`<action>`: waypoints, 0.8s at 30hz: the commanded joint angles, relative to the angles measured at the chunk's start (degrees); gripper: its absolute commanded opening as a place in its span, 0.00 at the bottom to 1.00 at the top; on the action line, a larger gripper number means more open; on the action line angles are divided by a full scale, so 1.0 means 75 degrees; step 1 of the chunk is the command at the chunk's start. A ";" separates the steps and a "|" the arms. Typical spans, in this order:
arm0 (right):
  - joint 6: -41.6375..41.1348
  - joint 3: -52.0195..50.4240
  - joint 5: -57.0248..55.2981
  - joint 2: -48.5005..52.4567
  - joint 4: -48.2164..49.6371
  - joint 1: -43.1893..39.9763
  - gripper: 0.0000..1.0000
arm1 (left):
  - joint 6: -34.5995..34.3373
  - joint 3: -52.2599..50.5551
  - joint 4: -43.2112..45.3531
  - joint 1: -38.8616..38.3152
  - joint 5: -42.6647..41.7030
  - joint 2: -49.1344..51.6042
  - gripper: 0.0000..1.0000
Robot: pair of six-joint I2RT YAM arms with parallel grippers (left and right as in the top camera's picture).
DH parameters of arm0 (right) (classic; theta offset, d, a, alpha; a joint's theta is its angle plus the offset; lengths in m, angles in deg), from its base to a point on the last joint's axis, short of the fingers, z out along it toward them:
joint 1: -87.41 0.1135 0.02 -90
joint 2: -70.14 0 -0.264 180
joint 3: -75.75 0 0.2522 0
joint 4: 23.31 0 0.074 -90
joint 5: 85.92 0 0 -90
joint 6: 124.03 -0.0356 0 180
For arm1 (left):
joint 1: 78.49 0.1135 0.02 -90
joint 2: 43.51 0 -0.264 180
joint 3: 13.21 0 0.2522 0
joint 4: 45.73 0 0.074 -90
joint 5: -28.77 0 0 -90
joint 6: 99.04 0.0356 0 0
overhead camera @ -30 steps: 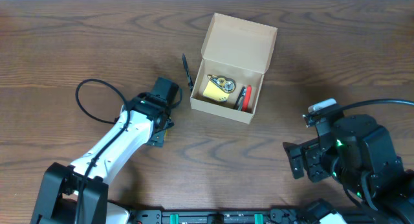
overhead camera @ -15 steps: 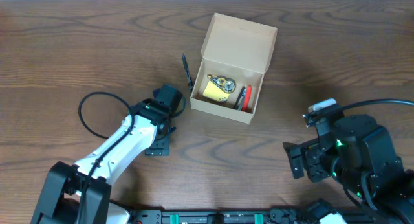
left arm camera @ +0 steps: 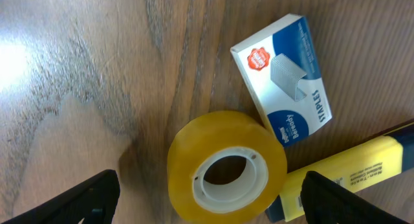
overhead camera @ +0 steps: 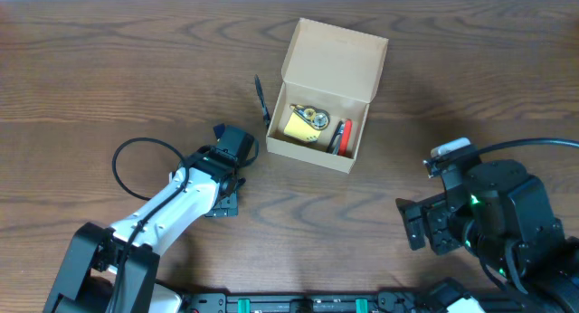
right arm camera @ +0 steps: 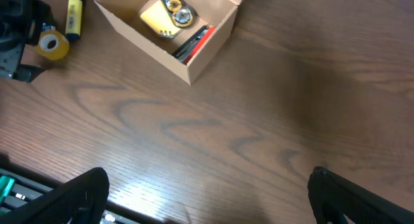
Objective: Pack container
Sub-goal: 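Move the left gripper down over the clear tape roll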
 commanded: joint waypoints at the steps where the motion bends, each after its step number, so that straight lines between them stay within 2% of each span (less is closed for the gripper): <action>1: 0.0029 0.0006 -0.0047 0.0003 -0.0006 -0.0041 0.99 | -0.0085 -0.0117 -0.0012 0.0000 0.0315 0.0061 0.90; 11: 0.0029 0.0006 -0.0047 0.0003 -0.0003 -0.0041 0.99 | -0.0082 -0.0166 0.0644 0.0000 0.0306 0.0501 0.88; 15: 0.0029 0.0006 -0.0047 0.0003 -0.0006 -0.0041 0.99 | -0.0079 -0.0166 0.0650 0.0000 0.0303 0.0519 0.80; 19: 0.0029 0.0006 -0.0047 0.0003 -0.0003 -0.0041 0.99 | 0.0041 -0.0166 0.0659 0.0000 0.0265 0.0519 0.61; 22: 0.0029 0.0006 -0.0047 0.0003 -0.0006 -0.0041 0.99 | 0.0111 -0.0166 0.0653 0.0000 0.0105 0.0519 0.54; 24: 0.0029 0.0006 -0.0047 0.0003 -0.0006 -0.0041 0.99 | 0.0248 -0.0166 0.0653 0.0000 -0.0061 0.0516 0.53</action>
